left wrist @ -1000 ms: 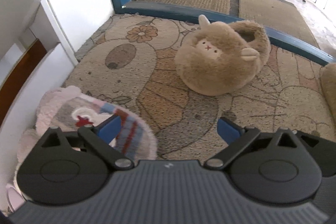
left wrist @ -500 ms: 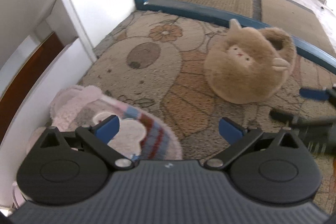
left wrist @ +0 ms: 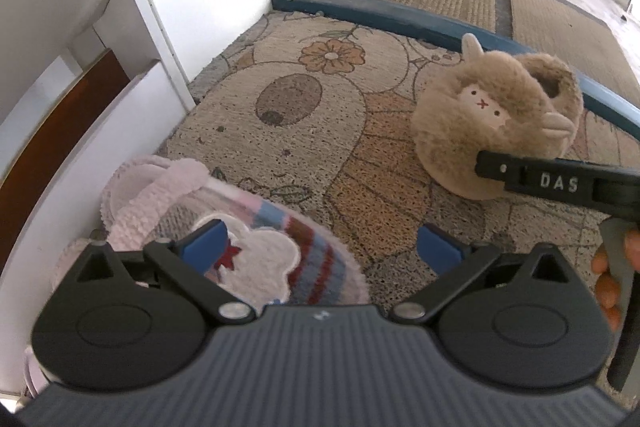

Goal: Organize scattered shoes

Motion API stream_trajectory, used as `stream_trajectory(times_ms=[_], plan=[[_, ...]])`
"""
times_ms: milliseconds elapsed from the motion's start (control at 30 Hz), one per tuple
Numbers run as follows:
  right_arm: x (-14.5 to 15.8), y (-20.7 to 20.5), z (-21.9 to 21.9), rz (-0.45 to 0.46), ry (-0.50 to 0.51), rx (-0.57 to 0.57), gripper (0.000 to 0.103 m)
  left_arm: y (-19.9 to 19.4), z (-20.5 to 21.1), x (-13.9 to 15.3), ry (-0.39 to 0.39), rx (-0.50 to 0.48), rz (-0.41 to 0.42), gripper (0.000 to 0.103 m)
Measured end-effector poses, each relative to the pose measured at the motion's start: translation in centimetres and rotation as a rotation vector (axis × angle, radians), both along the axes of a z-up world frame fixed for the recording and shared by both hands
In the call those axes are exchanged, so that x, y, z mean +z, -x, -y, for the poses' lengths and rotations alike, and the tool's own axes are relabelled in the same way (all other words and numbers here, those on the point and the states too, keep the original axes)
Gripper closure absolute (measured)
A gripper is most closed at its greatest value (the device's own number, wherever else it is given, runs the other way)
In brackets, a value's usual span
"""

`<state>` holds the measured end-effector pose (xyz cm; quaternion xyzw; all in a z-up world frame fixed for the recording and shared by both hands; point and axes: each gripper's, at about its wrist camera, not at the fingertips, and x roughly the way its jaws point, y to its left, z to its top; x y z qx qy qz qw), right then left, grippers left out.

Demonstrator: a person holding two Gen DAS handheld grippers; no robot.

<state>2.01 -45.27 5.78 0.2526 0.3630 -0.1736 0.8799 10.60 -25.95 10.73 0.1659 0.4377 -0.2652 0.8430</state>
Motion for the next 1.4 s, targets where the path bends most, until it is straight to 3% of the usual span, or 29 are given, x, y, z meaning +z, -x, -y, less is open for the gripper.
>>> stream_trajectory(times_ms=[100, 433, 533, 1000, 1067, 1133, 1233, 1400], plan=[[-0.3, -1.0, 0.4, -0.006, -0.018, -0.035, 0.022, -0.2, 0.0, -0.2, -0.001, 0.003, -0.005, 0.000], [0.3, -0.2, 0.4, 0.022, 0.069, 0.083, 0.089, -0.2, 0.1, -0.3, 0.004, 0.003, -0.011, 0.000], [0.8, 0.7, 0.1, 0.025, 0.072, 0.101, 0.097, -0.1, 0.1, -0.3, 0.008, 0.000, -0.009, 0.000], [3.7, 8.7, 1.6, -0.005, 0.155, 0.090, 0.103, 2.0, 2.3, -0.3, 0.066, -0.070, -0.046, 0.000], [3.5, 9.2, 1.1, -0.026, 0.134, 0.126, 0.098, 1.9, 3.6, 0.0, 0.087, -0.092, -0.043, 0.000], [3.4, 9.8, 0.4, -0.025, 0.123, 0.141, 0.082, 1.3, 4.9, 0.6, 0.119, -0.107, -0.019, 0.000], [3.0, 10.8, -1.0, -0.029, 0.104, 0.170, 0.072, -0.1, 6.9, 1.3, 0.171, -0.113, -0.005, 0.000], [1.8, 12.0, -2.6, -0.068, 0.086, 0.205, 0.068, -2.6, 10.0, 0.5, 0.241, -0.133, -0.007, 0.000]])
